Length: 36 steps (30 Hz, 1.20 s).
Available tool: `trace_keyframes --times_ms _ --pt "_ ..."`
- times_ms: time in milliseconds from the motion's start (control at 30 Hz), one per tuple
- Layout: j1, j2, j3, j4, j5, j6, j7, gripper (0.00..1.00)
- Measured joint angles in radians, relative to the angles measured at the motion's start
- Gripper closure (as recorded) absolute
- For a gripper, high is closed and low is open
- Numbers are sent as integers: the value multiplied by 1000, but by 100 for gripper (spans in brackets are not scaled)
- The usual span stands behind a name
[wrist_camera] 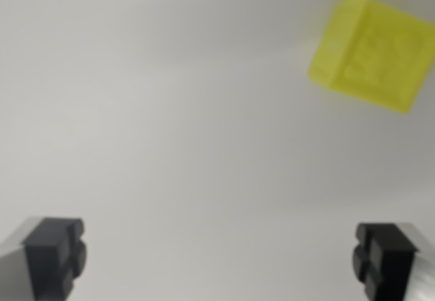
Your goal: Pick yellow cube
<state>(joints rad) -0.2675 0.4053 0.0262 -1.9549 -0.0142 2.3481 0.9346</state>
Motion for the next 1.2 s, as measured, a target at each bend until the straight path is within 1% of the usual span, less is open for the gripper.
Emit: trace_keyframes --times_ms 533,900,1200 --pt "-58 106 0 51 -4 58 40 0" --pt "-96 184 0 100 -7 91 68 0" --pt "-126 252 0 148 -10 111 92 0"
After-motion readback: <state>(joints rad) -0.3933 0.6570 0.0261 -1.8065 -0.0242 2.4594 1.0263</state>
